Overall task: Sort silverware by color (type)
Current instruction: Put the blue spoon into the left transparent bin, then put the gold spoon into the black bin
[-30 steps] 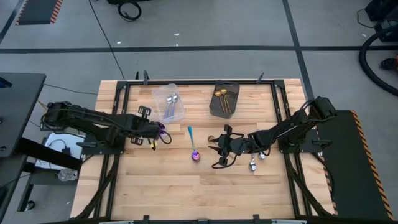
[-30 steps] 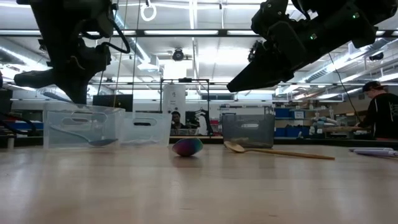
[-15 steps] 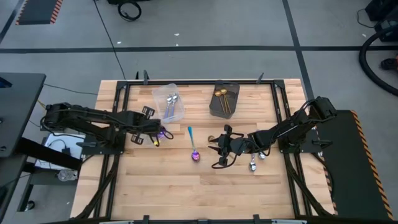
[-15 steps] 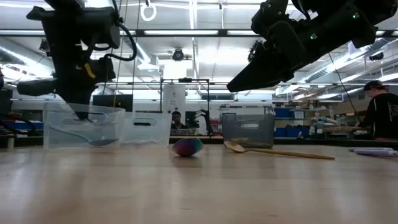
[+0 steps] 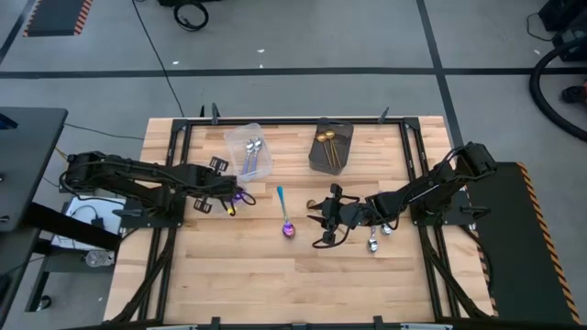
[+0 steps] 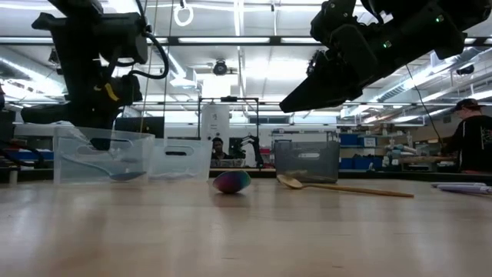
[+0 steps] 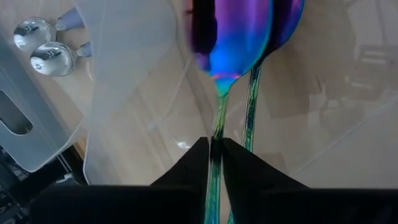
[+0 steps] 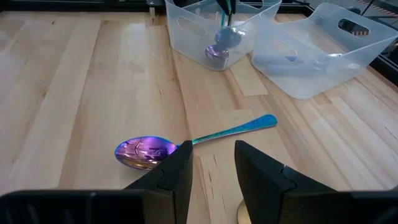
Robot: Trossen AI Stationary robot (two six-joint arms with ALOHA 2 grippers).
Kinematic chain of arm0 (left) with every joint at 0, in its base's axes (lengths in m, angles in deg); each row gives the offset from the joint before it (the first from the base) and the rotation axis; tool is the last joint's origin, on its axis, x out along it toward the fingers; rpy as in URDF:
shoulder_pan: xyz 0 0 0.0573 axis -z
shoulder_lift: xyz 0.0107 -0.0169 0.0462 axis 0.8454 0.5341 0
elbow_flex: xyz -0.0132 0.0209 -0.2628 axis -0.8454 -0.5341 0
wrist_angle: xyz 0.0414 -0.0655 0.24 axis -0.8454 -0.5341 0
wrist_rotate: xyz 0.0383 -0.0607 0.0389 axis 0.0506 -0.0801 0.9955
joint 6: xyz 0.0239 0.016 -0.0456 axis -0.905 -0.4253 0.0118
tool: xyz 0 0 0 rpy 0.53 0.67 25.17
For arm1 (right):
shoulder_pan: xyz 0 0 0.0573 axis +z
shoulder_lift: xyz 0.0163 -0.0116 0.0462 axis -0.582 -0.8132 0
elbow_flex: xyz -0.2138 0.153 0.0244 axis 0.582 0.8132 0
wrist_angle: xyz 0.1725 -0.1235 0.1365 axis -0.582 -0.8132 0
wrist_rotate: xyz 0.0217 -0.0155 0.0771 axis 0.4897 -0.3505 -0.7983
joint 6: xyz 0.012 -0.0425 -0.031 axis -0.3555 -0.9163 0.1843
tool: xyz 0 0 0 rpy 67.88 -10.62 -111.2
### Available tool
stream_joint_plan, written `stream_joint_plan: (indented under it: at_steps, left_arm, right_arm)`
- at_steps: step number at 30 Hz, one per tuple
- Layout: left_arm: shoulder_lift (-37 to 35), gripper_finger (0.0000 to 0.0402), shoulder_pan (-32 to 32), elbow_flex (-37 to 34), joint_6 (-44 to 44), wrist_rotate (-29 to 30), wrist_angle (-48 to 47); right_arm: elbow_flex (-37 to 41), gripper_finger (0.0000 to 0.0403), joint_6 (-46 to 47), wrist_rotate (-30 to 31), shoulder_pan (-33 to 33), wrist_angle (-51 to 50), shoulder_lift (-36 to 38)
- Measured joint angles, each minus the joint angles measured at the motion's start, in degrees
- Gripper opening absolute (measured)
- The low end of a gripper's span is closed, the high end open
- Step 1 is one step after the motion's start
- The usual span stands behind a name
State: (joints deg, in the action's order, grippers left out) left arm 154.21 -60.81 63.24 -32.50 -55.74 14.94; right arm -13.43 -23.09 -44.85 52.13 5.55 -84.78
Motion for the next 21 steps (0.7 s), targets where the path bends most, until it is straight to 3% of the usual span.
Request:
stream_joint_plan:
  at_steps: [10,21]
  left_arm:
    - [0.0,0.0145,0.0,0.4,10.0,2.6,-0.5]
    - [0.0,0.0137,0.7,11.0,10.4,7.6,5.3]
  right_arm:
    - [0.0,0.0129,0.1,0.0,0.0,-0.2,0.0]
    - [0.0,0.0129,0.9,0.0,-0.1,-3.1,0.0]
